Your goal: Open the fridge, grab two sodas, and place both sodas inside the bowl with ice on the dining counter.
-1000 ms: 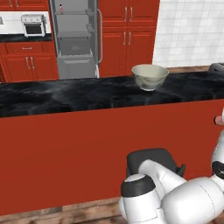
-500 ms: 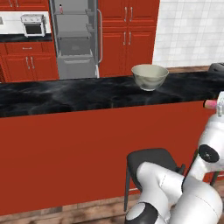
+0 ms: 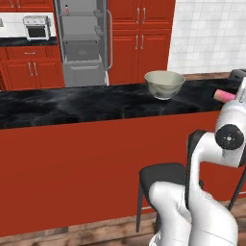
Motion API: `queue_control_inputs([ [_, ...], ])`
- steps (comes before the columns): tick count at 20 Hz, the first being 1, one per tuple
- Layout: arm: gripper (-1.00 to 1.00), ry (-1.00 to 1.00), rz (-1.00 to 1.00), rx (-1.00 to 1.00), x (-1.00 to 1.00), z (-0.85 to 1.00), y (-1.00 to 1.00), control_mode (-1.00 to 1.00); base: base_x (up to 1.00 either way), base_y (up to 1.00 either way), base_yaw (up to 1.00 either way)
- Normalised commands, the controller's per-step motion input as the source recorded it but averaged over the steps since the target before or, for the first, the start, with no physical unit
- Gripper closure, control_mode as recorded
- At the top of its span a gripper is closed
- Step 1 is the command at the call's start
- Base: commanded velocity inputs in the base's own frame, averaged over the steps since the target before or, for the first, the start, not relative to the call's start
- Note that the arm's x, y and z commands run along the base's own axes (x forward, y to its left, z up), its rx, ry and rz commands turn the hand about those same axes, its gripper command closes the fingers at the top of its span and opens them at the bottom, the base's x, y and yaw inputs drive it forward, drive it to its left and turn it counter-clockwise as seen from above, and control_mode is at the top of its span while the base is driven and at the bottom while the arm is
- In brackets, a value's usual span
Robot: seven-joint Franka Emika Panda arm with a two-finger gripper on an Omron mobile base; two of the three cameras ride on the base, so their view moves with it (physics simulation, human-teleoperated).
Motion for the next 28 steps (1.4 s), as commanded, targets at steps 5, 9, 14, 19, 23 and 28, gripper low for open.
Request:
queue_control_inputs([
  [5, 1.0, 0.0, 0.12, 0.26, 0.0, 1.0, 0.0, -1.0, 0.0, 0.0, 0.0],
  [9, 1.0, 0.15, 0.14, -0.04, 0.01, 0.56, 0.0, -1.0, 0.0, 0.0, 0.0],
  [14, 1.0, 0.31, 0.26, -0.26, 0.2, 0.02, 0.01, -1.0, 0.0, 0.0, 0.0],
  [19, 1.0, 0.25, 0.4, -0.18, 0.21, 0.0, 0.06, -1.0, 0.0, 0.0, 0.0],
  [23, 1.0, 0.23, 0.4, -0.15, 0.18, 0.0, 0.22, -1.0, 0.0, 0.0, 0.0],
  [28, 1.0, 0.29, 0.13, -0.23, 0.32, -0.03, 0.51, -1.0, 0.0, 0.0, 0.0],
])
